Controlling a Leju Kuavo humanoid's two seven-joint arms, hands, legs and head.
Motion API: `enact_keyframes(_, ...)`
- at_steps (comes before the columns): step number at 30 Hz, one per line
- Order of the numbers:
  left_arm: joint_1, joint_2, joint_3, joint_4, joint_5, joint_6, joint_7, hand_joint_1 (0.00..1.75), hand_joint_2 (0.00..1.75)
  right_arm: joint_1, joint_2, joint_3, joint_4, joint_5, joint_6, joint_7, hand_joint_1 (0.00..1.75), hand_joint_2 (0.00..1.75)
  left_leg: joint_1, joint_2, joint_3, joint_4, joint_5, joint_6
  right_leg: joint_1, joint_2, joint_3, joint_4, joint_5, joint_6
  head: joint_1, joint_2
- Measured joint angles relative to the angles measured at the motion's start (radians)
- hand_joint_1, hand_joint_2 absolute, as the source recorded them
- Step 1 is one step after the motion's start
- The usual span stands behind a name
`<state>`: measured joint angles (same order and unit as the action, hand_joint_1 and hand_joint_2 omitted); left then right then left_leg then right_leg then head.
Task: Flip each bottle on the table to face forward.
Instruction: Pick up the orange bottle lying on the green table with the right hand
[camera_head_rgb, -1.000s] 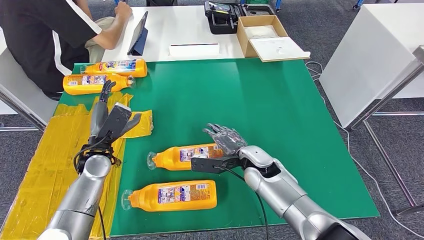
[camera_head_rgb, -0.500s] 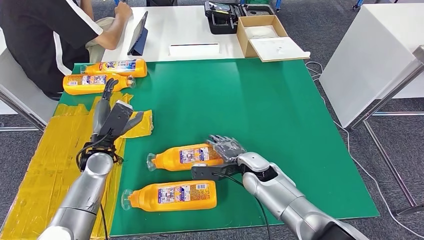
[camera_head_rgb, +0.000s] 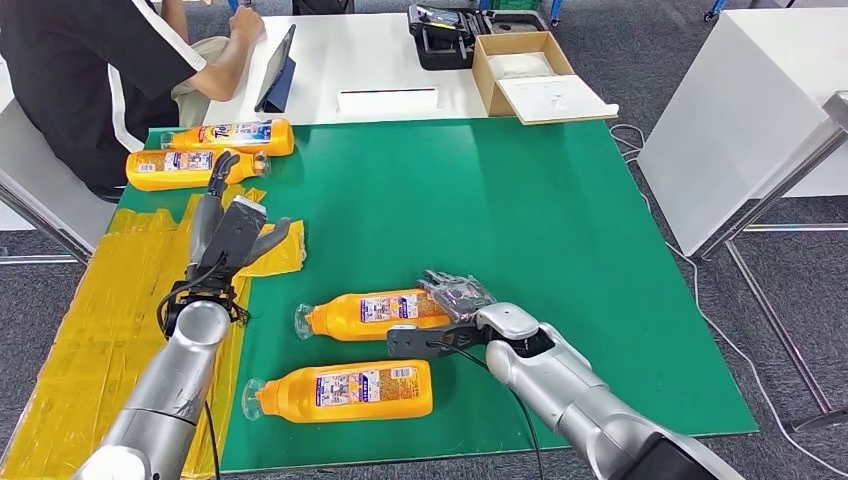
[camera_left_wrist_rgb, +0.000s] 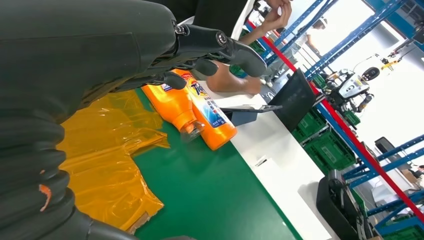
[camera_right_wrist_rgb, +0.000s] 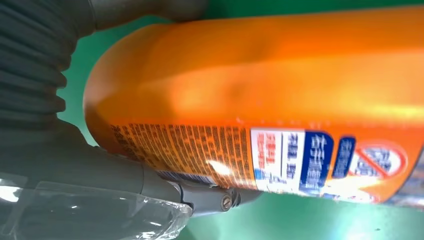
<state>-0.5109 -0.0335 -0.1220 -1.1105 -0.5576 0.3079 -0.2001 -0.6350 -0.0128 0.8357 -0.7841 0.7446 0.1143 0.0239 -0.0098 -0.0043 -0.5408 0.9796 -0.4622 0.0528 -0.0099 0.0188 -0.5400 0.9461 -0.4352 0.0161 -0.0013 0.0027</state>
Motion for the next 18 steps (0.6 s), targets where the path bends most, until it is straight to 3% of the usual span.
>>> enact_keyframes(8, 0.000, 0.000, -0.005, 0.005, 0.001, 0.001, 0.000, 0.00, 1.75, -0.009, 0.011, 0.002, 0.031, -0.003, -0.024, -0.002, 1.75, 1.75, 0.000, 0.000, 0.003, 0.000, 0.000, 0.000, 0.000, 0.000, 0.001, 0.000, 0.000, 0.000, 0.000, 0.000)
enact_keyframes(18, 0.002, 0.000, -0.005, 0.008, -0.002, 0.005, -0.001, 0.00, 1.75, 0.021, 0.026, -0.034, 0.040, -0.016, -0.139, -0.008, 1.75, 1.75, 0.000, 0.000, 0.003, 0.000, 0.000, 0.000, 0.000, 0.000, 0.002, 0.000, 0.000, 0.000, 0.000, 0.000)
